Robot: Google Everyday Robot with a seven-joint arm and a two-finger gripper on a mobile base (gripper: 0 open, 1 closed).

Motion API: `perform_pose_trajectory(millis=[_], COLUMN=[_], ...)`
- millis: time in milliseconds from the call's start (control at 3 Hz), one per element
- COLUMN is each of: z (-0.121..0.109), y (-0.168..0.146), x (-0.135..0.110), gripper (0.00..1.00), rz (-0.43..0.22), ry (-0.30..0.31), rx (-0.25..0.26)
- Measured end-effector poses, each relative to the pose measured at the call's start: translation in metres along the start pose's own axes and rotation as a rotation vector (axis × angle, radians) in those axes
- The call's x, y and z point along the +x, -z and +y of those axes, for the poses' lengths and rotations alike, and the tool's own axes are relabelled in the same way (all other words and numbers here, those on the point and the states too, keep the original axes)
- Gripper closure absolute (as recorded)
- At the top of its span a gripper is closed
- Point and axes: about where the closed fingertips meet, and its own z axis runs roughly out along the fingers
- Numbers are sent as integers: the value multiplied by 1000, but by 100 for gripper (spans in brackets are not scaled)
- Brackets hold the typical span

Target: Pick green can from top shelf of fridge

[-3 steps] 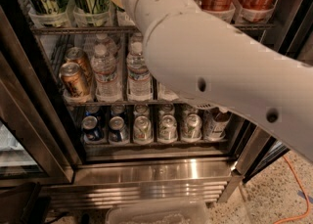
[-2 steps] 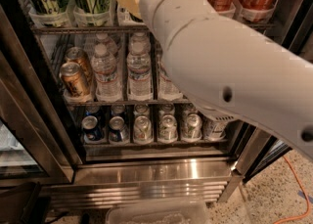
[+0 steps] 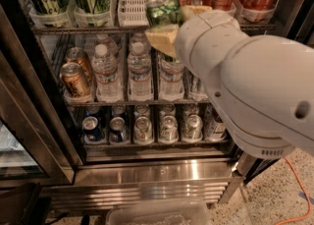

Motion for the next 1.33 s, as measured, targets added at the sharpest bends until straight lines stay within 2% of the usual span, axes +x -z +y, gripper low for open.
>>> perform_pose_trajectory(millis=[333, 667, 1000, 1333], z=[9, 46, 91, 122], y=[15, 29, 36, 42], x=[68, 147, 203, 200], gripper=[100, 100, 100, 100], rz=[114, 215, 281, 272], ry=[10, -3, -33, -67], rx=[-105, -261, -425, -587])
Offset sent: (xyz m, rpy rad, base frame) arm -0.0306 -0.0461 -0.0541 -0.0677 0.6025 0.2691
